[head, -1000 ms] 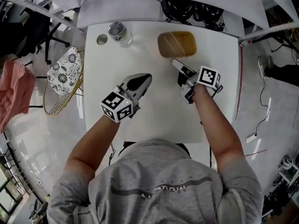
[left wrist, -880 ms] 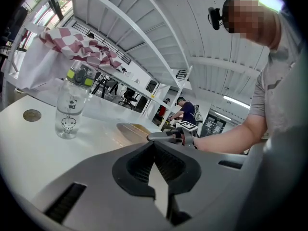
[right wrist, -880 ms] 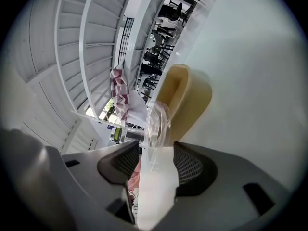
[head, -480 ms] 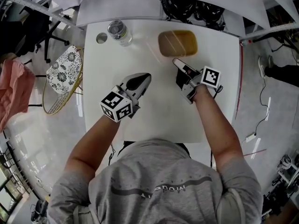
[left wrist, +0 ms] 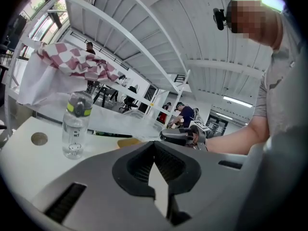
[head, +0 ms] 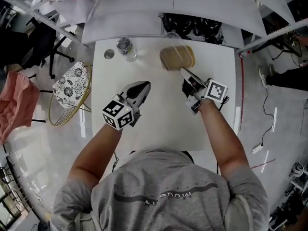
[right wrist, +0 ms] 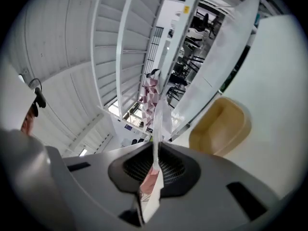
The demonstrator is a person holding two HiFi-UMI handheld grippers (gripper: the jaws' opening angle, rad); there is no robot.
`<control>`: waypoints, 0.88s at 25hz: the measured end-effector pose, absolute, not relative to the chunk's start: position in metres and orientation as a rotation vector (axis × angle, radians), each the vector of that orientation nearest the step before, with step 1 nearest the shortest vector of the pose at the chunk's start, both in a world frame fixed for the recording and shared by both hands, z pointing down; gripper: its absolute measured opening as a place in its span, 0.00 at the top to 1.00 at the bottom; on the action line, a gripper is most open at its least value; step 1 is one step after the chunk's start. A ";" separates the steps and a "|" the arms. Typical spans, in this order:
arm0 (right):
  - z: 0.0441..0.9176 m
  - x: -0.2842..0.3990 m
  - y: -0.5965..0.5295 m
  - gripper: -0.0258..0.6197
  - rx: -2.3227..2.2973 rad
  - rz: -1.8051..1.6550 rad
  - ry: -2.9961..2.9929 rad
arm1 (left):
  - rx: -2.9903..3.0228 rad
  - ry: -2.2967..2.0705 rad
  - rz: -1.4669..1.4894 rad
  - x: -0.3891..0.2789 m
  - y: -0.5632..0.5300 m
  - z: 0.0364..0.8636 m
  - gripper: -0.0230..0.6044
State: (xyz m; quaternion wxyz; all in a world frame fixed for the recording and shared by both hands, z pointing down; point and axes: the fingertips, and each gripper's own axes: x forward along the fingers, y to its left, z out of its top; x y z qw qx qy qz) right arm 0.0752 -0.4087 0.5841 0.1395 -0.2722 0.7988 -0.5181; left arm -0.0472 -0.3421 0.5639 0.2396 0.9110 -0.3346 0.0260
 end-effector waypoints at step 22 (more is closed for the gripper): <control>0.468 0.091 -0.442 0.90 -1.346 -0.892 2.671 | 2.716 -0.947 -0.067 -0.082 -0.387 0.407 0.95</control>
